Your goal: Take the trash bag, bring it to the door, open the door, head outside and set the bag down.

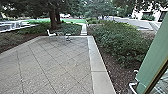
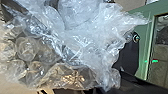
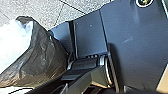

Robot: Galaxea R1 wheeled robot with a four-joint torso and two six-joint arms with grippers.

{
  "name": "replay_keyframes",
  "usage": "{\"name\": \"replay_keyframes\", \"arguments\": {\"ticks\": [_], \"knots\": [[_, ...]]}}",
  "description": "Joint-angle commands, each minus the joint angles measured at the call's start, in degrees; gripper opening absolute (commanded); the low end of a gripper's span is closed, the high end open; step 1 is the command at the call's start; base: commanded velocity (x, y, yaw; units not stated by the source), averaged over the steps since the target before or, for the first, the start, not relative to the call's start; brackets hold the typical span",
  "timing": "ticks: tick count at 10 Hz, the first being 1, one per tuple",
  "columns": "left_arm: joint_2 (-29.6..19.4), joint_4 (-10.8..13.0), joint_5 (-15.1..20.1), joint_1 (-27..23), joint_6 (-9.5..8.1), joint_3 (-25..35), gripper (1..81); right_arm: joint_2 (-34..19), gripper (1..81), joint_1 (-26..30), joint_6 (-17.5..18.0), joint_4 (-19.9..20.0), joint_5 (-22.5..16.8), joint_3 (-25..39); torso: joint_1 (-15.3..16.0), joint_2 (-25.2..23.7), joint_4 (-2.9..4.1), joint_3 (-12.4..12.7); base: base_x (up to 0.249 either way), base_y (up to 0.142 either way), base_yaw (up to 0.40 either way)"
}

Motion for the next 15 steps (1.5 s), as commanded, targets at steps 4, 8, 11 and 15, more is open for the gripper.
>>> {"name": "replay_keyframes", "arguments": {"ticks": [4,8,11,15], "knots": [[-13.21,-4.37,4.44,-7.03,-0.60,16.37,1.0,-0.13,81.1,2.34,0.01,-0.48,-1.28,0.64,-0.02,0.00,0.00,0.00,0.000,0.000,0.000],[-24.11,-10.88,4.44,-11.52,-0.60,26.65,1.0,-0.40,81.1,2.07,0.01,-0.48,-1.19,0.55,-0.02,0.00,0.00,0.00,0.000,0.000,0.000],[-28.93,-16.05,4.53,-14.42,-0.60,27.18,1.0,-0.49,81.1,1.98,0.01,-0.48,-1.19,0.55,-0.02,0.00,0.00,0.00,0.000,0.000,0.000],[-39.84,-25.20,10.50,-24.17,-0.69,29.55,1.0,-0.49,81.1,1.90,0.10,-0.48,-1.19,0.55,0.00,0.00,0.00,0.00,0.000,0.000,0.000]]}}
